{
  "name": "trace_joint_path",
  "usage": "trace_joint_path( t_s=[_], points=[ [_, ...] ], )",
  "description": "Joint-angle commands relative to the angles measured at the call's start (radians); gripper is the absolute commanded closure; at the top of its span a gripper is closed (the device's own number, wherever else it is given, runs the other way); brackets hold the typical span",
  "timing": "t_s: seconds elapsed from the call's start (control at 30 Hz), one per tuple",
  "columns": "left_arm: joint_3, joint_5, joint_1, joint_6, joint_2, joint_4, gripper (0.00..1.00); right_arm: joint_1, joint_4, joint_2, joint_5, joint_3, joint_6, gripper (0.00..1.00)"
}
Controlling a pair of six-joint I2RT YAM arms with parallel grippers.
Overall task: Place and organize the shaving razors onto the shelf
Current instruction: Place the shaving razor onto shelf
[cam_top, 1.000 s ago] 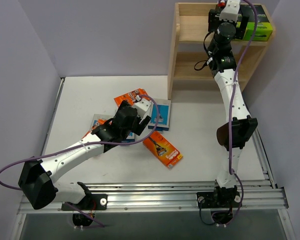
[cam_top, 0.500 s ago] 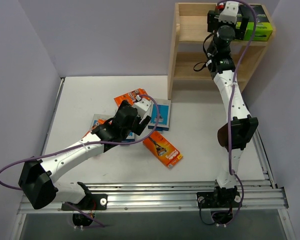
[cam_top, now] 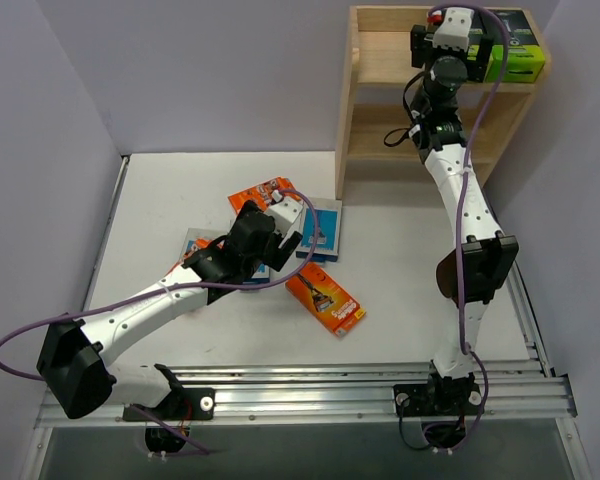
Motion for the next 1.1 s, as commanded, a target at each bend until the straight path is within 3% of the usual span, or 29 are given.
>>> trace_joint_path(
  t_s=[0.0, 0.53, 0.93, 1.07],
  points=[
    [0.050, 0.014, 0.005, -0.013, -0.006, 0.008, 0.06, 0.016, 0.083, -0.083, 0.008, -0.026, -0.016, 0.00],
    [0.056, 0.021, 0.005, -0.016, 0.009, -0.003, 0.06, 0.023, 0.141, -0.133, 0.010, -0.081, -0.039, 0.00],
    [0.060, 0.014, 0.005, -0.014, 0.018, -0.004, 0.06, 0.071, 0.199, -0.287, -0.024, -0.223, -0.051, 0.00],
    [0.058, -0.008, 0.004, -0.007, 0.009, -0.001, 0.06, 0.103, 0.140, -0.379, -0.068, -0.303, 0.015, 0.00]
  ],
)
